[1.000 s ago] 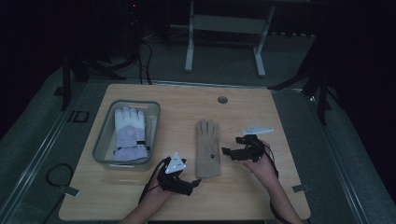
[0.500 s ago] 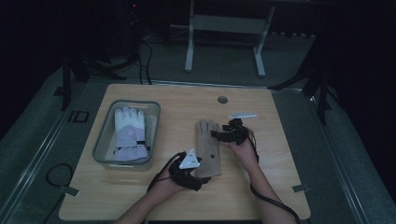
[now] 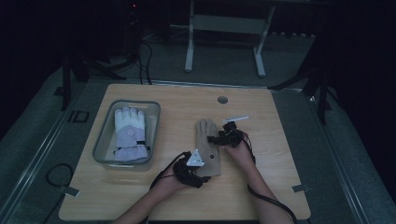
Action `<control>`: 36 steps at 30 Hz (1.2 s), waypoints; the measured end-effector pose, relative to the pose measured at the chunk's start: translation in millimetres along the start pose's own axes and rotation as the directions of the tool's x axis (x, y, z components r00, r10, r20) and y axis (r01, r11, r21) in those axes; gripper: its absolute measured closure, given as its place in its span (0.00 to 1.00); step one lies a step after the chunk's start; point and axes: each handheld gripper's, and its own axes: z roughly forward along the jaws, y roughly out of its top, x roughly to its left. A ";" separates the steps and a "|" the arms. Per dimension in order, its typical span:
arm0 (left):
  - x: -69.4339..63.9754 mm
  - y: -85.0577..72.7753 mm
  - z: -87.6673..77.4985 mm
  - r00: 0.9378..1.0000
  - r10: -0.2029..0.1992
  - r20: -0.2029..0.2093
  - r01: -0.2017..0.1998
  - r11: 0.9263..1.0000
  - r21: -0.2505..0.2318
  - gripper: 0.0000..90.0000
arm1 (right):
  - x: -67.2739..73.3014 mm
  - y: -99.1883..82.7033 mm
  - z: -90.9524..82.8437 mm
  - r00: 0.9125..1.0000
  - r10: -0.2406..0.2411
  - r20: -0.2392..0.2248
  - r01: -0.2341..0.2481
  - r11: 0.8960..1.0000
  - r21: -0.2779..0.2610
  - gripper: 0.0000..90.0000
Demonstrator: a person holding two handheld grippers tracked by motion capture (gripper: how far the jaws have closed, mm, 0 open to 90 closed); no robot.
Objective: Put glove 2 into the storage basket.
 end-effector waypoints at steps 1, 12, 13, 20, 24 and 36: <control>0.6 -0.4 1.0 1.000 -0.001 -0.003 0.002 1.000 0.003 0.41 | 0.4 -1.4 -0.1 1.000 -0.010 -0.023 0.010 1.000 -0.002 0.46; 2.0 3.1 3.7 0.999 0.034 -0.003 -0.033 0.998 0.057 0.41 | 31.3 -4.5 -5.3 0.957 -0.269 0.109 0.271 0.963 0.000 0.81; 2.2 3.3 3.4 0.999 0.038 -0.003 -0.038 0.997 0.063 0.41 | 37.5 -6.2 -5.7 0.937 -0.318 0.148 0.321 0.947 0.002 0.82; -0.8 4.2 5.5 0.996 0.082 -0.022 -0.080 0.993 0.089 0.40 | 36.3 -7.0 -6.3 0.945 -0.296 0.142 0.300 0.954 -0.008 0.82; -4.5 5.5 7.2 0.991 0.117 -0.065 -0.110 0.989 0.102 0.47 | 37.2 -6.1 -6.0 0.946 -0.291 0.146 0.294 0.956 -0.001 0.82; -3.5 10.8 3.1 0.984 0.103 -0.142 -0.088 0.990 0.112 0.88 | 37.1 -0.1 -8.4 0.961 -0.247 0.128 0.250 0.968 -0.013 0.84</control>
